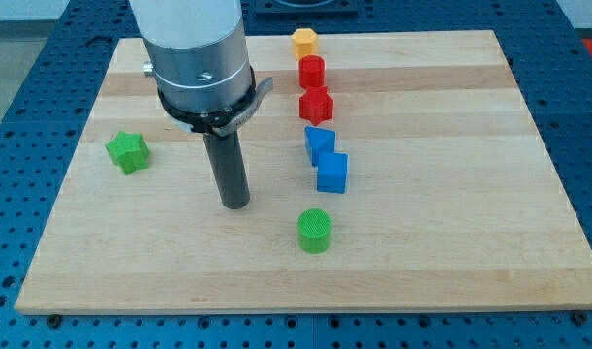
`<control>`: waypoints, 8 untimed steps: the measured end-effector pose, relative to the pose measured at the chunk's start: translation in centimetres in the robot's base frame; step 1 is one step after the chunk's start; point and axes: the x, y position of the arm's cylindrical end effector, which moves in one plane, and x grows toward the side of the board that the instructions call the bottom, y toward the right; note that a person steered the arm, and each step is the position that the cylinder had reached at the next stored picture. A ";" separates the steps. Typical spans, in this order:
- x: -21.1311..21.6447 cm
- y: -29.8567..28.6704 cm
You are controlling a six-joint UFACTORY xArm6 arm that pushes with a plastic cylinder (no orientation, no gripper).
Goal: Point your arm at the green star
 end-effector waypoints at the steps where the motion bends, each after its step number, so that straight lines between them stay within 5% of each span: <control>1: 0.0 0.0; 4: -6.2 -0.7; 6: -7.0 -6.8; 8: -12.2 -9.0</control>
